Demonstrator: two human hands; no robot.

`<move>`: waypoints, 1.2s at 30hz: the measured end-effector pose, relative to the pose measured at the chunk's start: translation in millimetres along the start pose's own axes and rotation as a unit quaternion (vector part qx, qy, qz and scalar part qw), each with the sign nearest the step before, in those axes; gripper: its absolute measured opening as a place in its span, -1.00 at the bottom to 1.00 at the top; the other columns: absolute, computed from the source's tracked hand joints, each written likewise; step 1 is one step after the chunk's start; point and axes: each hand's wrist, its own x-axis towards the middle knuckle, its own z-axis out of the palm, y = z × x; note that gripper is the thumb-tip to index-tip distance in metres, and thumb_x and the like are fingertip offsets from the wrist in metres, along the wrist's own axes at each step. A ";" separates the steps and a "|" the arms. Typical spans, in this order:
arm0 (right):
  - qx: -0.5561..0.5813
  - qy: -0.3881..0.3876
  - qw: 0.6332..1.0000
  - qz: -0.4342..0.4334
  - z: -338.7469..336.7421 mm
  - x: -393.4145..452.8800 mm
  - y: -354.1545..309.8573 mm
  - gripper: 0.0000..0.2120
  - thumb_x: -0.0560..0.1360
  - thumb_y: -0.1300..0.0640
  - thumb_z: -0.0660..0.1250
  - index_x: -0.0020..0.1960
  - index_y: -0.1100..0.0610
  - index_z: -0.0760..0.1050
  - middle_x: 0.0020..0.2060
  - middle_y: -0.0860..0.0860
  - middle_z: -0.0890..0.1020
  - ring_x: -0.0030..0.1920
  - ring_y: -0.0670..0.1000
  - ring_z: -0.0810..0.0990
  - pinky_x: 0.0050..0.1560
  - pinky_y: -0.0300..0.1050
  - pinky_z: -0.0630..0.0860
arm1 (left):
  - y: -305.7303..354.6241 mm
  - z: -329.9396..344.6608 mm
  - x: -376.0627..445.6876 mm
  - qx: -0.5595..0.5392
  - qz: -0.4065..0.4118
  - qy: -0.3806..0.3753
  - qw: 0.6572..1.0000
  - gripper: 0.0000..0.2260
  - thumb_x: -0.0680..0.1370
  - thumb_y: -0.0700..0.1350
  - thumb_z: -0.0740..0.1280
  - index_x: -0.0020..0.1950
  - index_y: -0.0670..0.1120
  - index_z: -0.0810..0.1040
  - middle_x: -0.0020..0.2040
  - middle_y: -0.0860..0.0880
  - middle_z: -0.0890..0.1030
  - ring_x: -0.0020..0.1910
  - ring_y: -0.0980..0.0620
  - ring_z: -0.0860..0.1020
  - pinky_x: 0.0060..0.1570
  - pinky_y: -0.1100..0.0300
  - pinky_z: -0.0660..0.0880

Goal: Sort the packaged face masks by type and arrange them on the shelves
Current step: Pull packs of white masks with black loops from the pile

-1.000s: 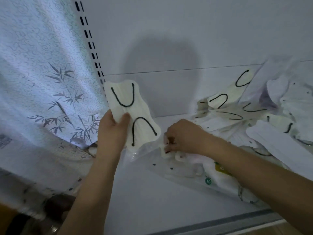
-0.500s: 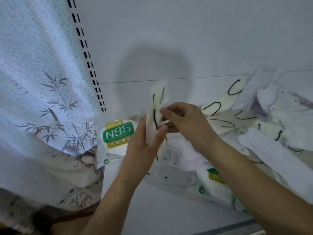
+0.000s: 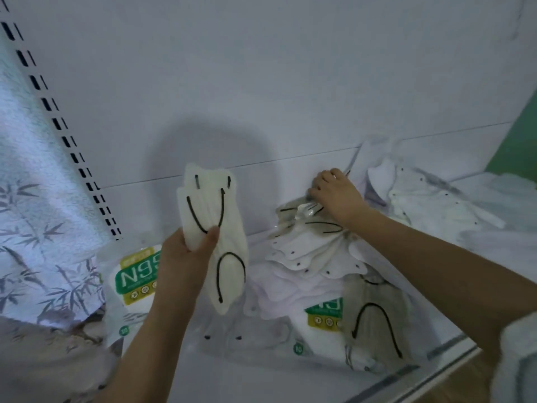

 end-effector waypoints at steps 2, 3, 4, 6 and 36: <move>0.041 -0.003 0.999 0.034 -6.0 5.6 6.4 -0.90 0.28 0.19 0.39 -0.20 0.12 0.61 -0.21 0.11 0.59 -0.15 0.16 0.55 -0.05 0.02 0.36 | -1.0 -3.0 -2.5 -0.012 0.004 0.006 1.000 -0.90 0.57 -0.07 0.42 -0.11 0.09 0.55 -0.18 0.15 0.62 -0.17 0.14 0.60 -0.23 0.22 0.49; 0.076 0.004 0.995 0.058 -18.9 7.9 7.4 -0.88 0.27 0.21 0.41 -0.19 0.14 0.59 -0.20 0.12 0.58 -0.17 0.18 0.56 -0.10 0.01 0.40 | -1.3 -5.1 -2.4 -0.019 0.007 0.013 1.000 -0.94 0.58 -0.07 0.41 -0.06 0.07 0.56 -0.17 0.15 0.62 -0.16 0.16 0.60 -0.23 0.23 0.49; 0.117 0.022 0.990 0.077 -33.1 9.8 6.9 -0.86 0.29 0.23 0.46 -0.17 0.18 0.57 -0.22 0.14 0.58 -0.20 0.19 0.56 -0.20 0.00 0.43 | -0.7 -7.2 -1.9 -0.027 0.009 0.022 0.999 -0.97 0.59 -0.07 0.39 0.00 0.04 0.56 -0.15 0.16 0.61 -0.15 0.18 0.59 -0.24 0.25 0.47; 0.193 0.072 0.971 0.124 -52.9 12.1 7.2 -0.83 0.41 0.18 0.47 -0.11 0.22 0.51 -0.30 0.15 0.57 -0.29 0.19 0.57 -0.39 -0.08 0.35 | 1.7 -9.5 -0.1 -0.045 0.010 0.039 0.998 -0.91 0.61 -0.05 0.37 0.10 0.00 0.54 -0.12 0.18 0.60 -0.13 0.23 0.57 -0.24 0.29 0.45; 0.468 -0.151 0.869 0.054 -43.1 -68.8 -47.2 -0.68 0.42 -0.03 0.43 0.17 -0.07 0.60 0.17 -0.08 0.59 0.20 -0.03 0.52 0.28 0.02 0.43 | -22.8 -6.1 -6.2 -0.108 -0.092 -0.014 0.990 -0.92 0.58 -0.16 0.40 -0.06 0.02 0.60 -0.11 0.07 0.68 -0.07 0.01 0.66 -0.14 0.12 0.55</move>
